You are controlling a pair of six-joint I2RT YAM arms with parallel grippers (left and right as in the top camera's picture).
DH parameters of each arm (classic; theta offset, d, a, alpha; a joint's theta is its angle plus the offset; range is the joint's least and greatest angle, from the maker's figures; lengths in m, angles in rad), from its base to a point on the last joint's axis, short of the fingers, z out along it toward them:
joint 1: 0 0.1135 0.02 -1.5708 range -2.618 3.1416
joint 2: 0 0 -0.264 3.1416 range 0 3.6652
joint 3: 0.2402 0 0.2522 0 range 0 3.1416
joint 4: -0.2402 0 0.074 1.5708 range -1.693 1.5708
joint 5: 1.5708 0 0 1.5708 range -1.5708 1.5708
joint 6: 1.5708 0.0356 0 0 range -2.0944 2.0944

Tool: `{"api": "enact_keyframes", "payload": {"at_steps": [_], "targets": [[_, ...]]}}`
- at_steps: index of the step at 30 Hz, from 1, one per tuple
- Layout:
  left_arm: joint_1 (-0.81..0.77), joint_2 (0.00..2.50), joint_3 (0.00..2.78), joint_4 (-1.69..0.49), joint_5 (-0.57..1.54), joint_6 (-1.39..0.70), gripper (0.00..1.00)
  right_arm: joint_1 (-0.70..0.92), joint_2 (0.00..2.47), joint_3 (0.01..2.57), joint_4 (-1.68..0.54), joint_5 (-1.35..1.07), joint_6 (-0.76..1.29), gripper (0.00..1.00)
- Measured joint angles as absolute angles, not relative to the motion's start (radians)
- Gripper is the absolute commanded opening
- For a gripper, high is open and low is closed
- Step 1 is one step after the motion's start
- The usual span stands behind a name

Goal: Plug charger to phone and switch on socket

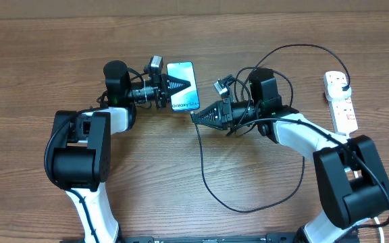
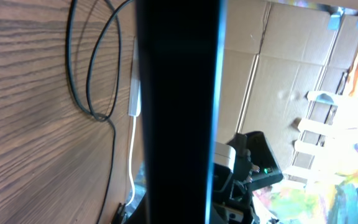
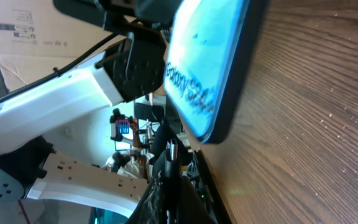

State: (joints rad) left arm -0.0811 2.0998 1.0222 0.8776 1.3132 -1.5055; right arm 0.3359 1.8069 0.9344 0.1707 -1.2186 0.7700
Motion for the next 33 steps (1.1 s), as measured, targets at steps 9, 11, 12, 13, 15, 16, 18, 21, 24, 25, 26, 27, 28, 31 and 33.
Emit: {"api": "enact_keyframes", "payload": {"at_steps": [9, 11, 12, 13, 15, 16, 18, 21, 24, 25, 26, 27, 28, 31, 33], "targets": [[-0.081, 2.1, 1.022, 0.884, 1.313, -1.513, 0.04, 0.356, 1.84, 0.934, 0.256, -1.215, 0.838, 0.04], [-0.085, 2.1, 1.022, 0.884, 1.313, -1.513, 0.05, 0.356, 1.84, 0.934, 0.259, -1.215, 0.844, 0.04], [-0.085, 2.1, 1.022, 0.884, 1.313, -1.513, 0.04, 0.356, 1.84, 0.934, 0.262, -1.214, 0.845, 0.04], [-0.086, 2.1, 1.022, 0.884, 1.313, -1.513, 0.04, 0.356, 1.842, 0.934, 0.265, -1.213, 0.846, 0.04], [-0.086, 2.1, 1.022, 0.884, 1.313, -1.513, 0.05, 0.356, 1.847, 0.934, 0.27, -1.211, 0.849, 0.04], [-0.086, 2.1, 1.022, 0.884, 1.313, -1.513, 0.04, 0.356, 1.849, 0.934, 0.272, -1.207, 0.85, 0.04], [-0.086, 2.1, 1.022, 0.884, 1.313, -1.513, 0.04, 0.356, 1.853, 0.934, 0.276, -1.202, 0.853, 0.04], [-0.086, 2.1, 1.022, 0.884, 1.313, -1.517, 0.04, 0.356, 1.856, 0.934, 0.276, -1.197, 0.857, 0.04], [-0.086, 2.1, 1.022, 0.884, 1.313, -1.517, 0.04, 0.356, 1.856, 0.934, 0.279, -1.193, 0.86, 0.04], [-0.086, 2.1, 1.022, 0.884, 1.313, -1.517, 0.04, 0.356, 1.856, 0.934, 0.281, -1.192, 0.861, 0.04], [-0.086, 2.1, 1.022, 0.884, 1.313, -1.517, 0.05, 0.356, 1.856, 0.934, 0.282, -1.19, 0.862, 0.04], [-0.086, 2.1, 1.022, 0.884, 1.313, -1.517, 0.04, 0.356, 1.856, 0.934, 0.282, -1.19, 0.863, 0.04], [-0.087, 2.1, 1.022, 0.884, 1.313, -1.517, 0.05, 0.356, 1.856, 0.934, 0.283, -1.19, 0.864, 0.04], [-0.091, 2.1, 1.022, 0.884, 1.312, -1.517, 0.04, 0.356, 1.856, 0.934, 0.283, -1.19, 0.864, 0.04], [-0.092, 2.1, 1.022, 0.884, 1.309, -1.517, 0.04, 0.356, 1.856, 0.934, 0.283, -1.19, 0.865, 0.04]]}}
